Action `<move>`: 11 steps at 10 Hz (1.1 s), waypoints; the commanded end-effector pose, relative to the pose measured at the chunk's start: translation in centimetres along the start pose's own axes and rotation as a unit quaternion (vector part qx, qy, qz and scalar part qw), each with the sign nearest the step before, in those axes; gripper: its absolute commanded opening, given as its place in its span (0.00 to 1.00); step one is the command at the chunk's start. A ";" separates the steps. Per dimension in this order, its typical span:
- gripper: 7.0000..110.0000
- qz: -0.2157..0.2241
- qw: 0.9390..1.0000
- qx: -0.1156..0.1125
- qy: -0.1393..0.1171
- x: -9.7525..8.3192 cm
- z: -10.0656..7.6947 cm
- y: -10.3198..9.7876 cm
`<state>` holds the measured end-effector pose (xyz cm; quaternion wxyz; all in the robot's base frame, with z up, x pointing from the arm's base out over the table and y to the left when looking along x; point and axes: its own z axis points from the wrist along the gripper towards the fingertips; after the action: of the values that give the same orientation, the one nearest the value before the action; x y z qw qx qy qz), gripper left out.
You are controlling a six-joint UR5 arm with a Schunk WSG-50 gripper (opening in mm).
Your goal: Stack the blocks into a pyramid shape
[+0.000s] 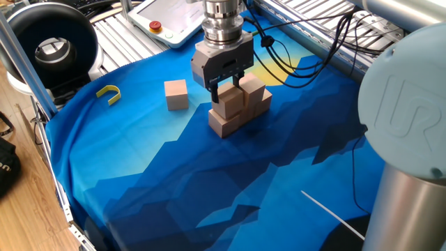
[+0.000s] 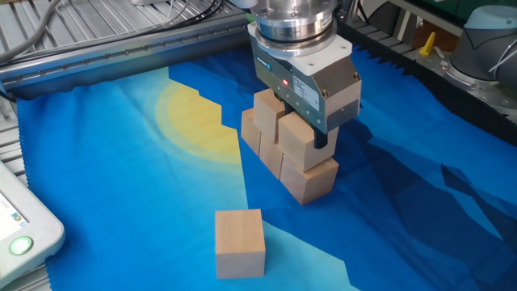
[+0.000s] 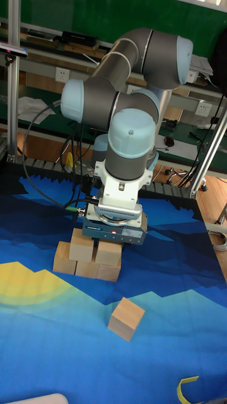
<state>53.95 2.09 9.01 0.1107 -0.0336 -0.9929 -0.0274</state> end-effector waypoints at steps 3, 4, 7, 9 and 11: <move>0.36 0.001 1.000 -0.017 -0.001 0.0 -0.3 0.6; 0.57 0.005 1.000 -0.021 0.000 0.0 -0.3 0.8; 0.57 0.013 1.000 -0.009 0.002 0.1 -0.2 0.2; 0.57 0.008 1.000 -0.015 0.002 0.1 -0.4 0.5; 0.57 0.007 1.000 -0.023 0.002 0.3 -1.1 1.1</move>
<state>53.91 2.56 9.55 0.1124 -0.0415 -0.9920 -0.0385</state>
